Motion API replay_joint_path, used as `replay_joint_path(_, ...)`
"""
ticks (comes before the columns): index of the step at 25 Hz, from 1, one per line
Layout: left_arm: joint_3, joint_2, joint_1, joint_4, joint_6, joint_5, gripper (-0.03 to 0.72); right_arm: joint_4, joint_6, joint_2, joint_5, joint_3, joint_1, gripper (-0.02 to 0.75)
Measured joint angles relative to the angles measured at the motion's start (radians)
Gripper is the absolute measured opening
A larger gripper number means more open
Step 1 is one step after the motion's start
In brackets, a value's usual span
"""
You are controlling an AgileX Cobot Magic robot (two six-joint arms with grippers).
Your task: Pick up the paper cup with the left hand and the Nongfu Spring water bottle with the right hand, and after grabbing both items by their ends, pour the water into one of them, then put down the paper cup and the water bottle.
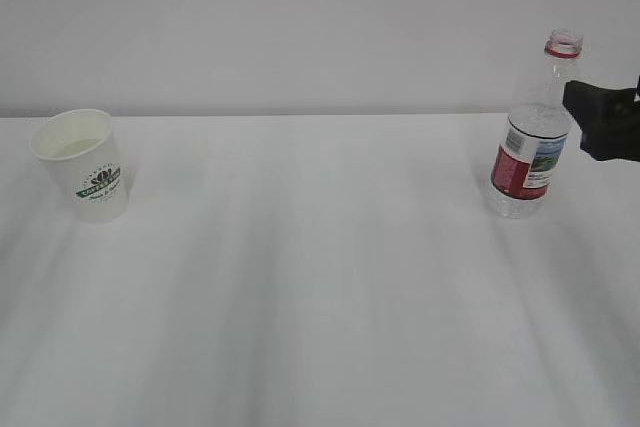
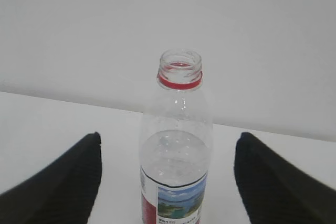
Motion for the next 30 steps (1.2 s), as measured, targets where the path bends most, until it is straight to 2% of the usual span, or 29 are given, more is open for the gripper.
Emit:
replay_joint_path(11,0.005,-0.251,0.000,-0.007,0.013,0.224,0.451,0.003,0.004,-0.178,0.056,0.072,0.000,0.591)
replay_joint_path(20,0.005,-0.447,0.000,-0.007,0.013,0.401,0.451,0.003,0.009,-0.348,0.162,0.084,0.000,0.590)
replay_joint_path(30,0.006,-0.570,0.000,-0.005,0.013,0.497,0.451,0.003,0.011,-0.465,0.274,0.086,0.000,0.591)
